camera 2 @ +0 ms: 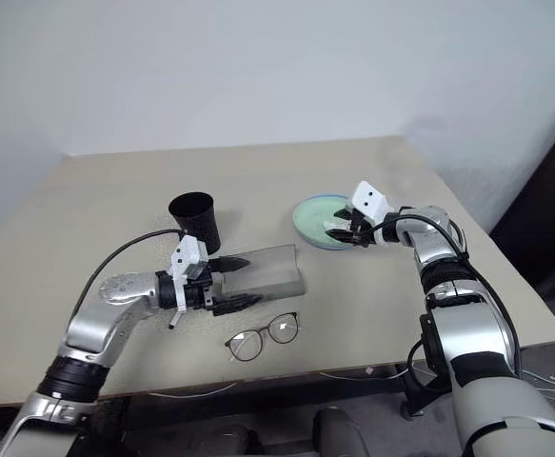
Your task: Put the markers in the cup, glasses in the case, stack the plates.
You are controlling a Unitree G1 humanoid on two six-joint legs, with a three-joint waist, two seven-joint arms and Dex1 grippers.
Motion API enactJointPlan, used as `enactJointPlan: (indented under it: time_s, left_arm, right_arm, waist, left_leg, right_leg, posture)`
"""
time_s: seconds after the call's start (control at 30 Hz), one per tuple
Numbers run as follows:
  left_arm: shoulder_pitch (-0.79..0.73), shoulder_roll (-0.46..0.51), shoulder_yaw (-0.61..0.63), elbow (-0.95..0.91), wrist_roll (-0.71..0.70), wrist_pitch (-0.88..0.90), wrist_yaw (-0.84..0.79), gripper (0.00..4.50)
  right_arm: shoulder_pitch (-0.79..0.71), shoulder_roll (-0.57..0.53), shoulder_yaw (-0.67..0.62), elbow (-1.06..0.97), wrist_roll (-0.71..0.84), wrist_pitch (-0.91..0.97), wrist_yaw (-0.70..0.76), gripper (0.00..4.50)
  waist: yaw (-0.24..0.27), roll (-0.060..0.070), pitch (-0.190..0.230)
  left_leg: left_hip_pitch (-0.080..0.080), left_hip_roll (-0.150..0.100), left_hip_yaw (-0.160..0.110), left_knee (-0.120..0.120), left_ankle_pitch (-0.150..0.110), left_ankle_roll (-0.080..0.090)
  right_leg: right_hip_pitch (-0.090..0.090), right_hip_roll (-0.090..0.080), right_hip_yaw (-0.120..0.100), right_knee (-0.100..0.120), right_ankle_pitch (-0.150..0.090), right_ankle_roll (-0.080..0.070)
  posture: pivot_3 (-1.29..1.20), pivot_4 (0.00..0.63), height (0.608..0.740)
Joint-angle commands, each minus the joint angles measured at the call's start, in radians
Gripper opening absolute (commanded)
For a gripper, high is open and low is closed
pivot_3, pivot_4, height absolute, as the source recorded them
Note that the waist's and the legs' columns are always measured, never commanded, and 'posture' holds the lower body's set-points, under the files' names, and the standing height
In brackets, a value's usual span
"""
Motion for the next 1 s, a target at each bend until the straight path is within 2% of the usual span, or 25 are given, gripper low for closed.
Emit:
enactJointPlan:
  time_s: [0.03, 0.2, 0.37, 0.67, 1.0]
  left_arm:
    - [-0.045, 0.044, -0.011, -0.021, -0.005, 0.033, -0.059, 4.48]
    - [-0.078, 0.071, -0.053, -0.002, 0.022, 0.042, -0.113, 4.48]
    - [-0.107, 0.051, -0.104, -0.005, 0.045, 0.047, -0.126, 4.48]
    - [-0.113, 0.024, -0.17, -0.006, 0.108, 0.036, -0.101, 4.48]
    - [-0.121, 0.014, -0.217, -0.005, 0.161, 0.023, -0.112, 4.48]
  right_arm:
    - [0.017, -0.014, -0.021, -0.088, 0.078, 0.011, 0.135, 2.37]
    - [0.08, -0.011, -0.029, -0.17, 0.156, 0.069, 0.285, 2.37]
    - [0.169, -0.016, 0.006, -0.241, 0.182, 0.119, 0.416, 2.37]
    - [0.232, -0.001, 0.01, -0.27, 0.192, 0.102, 0.417, 2.37]
    - [0.315, -0.005, 0.016, -0.408, 0.204, 0.099, 0.377, 2.37]
  waist:
    - [0.0, 0.0, 0.0]
    - [0.007, 0.0, 0.0]
    - [0.007, 0.0, 0.0]
    - [0.007, 0.0, 0.0]
    - [0.007, 0.0, 0.0]
  left_leg:
    - [0.0, 0.0, 0.0, 0.0, 0.0, 0.0]
    - [0.0, -0.001, -0.001, 0.0, 0.0, 0.0]
    - [0.0, -0.001, -0.001, 0.0, 0.0, 0.0]
    - [0.001, 0.0, 0.0, 0.001, 0.0, -0.001]
    - [0.0, 0.0, 0.0, 0.001, 0.0, -0.001]
  right_leg:
    - [0.0, 0.0, 0.0, 0.0, 0.0, 0.0]
    - [0.001, 0.0, 0.0, -0.001, 0.0, 0.0]
    - [0.001, 0.0, 0.0, 0.0, 0.0, 0.0]
    - [0.0, 0.0, 0.0, 0.001, 0.0, 0.0]
    - [0.0, 0.0, 0.0, 0.0, 0.0, 0.0]
  posture:
    - [0.0, 0.0, 0.732]
    - [0.0, 0.0, 0.732]
    - [0.0, 0.0, 0.732]
    - [0.0, 0.0, 0.732]
    - [0.0, 0.0, 0.732]
